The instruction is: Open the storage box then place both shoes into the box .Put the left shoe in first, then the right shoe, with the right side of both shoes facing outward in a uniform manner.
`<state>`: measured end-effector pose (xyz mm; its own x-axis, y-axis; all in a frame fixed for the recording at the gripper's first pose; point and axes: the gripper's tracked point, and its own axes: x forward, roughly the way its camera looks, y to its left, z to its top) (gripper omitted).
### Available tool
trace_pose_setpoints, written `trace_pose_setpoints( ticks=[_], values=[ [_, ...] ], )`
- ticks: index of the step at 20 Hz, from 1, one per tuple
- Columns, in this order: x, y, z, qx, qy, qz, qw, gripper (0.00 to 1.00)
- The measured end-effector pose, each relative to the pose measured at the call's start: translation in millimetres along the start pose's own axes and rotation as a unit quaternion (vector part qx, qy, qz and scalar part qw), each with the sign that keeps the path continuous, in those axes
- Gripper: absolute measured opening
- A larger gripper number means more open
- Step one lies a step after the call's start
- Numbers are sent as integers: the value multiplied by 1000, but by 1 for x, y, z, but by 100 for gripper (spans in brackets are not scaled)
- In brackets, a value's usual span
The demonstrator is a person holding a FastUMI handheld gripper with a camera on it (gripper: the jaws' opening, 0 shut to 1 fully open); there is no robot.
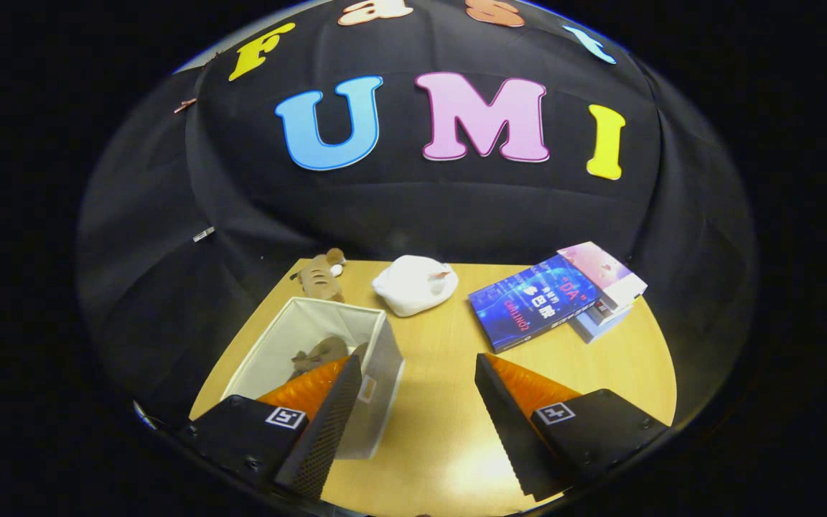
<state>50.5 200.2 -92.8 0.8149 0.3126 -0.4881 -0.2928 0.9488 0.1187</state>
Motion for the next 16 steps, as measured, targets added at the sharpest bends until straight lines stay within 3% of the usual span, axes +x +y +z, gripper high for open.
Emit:
trace_pose_setpoints(
  ticks=[7, 16],
  values=[
    [-43, -122, 31, -26, -67, -27, 997, 99],
    [-90, -197, 16, -34, -118, 3, 992, 99]
  ],
)
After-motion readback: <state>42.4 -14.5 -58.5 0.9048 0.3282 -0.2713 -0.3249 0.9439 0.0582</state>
